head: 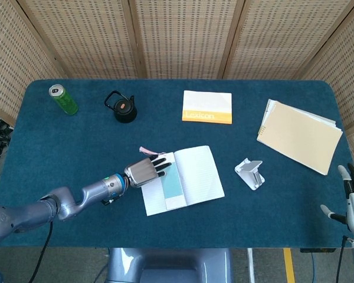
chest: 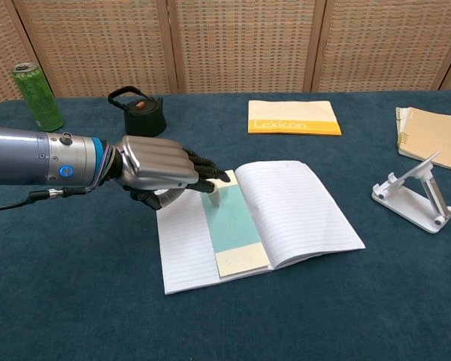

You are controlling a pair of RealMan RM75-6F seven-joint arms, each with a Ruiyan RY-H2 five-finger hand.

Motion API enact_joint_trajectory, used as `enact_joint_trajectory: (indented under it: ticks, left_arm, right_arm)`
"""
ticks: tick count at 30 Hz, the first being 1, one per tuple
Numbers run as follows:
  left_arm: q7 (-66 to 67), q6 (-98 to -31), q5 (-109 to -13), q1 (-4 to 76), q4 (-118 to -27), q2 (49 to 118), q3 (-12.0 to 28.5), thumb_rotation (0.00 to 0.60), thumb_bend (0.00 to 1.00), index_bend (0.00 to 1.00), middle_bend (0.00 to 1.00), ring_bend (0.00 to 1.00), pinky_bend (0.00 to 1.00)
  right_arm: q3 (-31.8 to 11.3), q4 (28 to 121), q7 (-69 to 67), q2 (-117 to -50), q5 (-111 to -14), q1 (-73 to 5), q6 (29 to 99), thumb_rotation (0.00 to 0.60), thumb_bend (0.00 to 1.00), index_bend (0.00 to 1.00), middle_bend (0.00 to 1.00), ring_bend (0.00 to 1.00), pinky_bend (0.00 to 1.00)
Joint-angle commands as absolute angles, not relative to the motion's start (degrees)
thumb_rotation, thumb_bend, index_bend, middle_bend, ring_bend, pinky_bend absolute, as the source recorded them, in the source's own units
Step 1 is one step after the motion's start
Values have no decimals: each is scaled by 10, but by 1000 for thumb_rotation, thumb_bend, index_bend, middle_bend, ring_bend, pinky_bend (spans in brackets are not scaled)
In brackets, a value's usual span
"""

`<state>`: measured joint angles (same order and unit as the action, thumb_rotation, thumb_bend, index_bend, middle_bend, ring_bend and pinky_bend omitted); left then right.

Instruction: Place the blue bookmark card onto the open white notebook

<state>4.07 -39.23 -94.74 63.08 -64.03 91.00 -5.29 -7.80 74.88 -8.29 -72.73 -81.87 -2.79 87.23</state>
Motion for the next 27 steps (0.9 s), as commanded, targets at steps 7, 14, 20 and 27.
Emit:
enact_joint_trajectory:
  ticks: [7, 14, 20, 27]
  left_arm:
    - [42, -392, -948, 631, -645, 911, -52, 600, 1000, 188, 0, 0, 129]
    - [39, -411, -943, 624, -658, 906, -44, 600, 1000, 176, 0, 0, 118]
    - [12, -504, -932, 588, -727, 861, -16, 600, 785, 130, 0, 0, 75]
    - [118, -655, -896, 488, -811, 826, 6, 600, 320, 39, 0, 0, 0]
  right_arm:
    - [-78, 751, -82, -727, -820, -28, 874, 600, 126, 54, 0, 0, 0]
    - [-78, 752, -82, -725, -820, -27, 876, 600, 125, 54, 0, 0, 0]
    - [-78, 752, -84, -725, -821, -27, 876, 600, 125, 54, 0, 0, 0]
    - [-75, 757, -82, -725, -829, -28, 880, 600, 125, 54, 0, 0, 0]
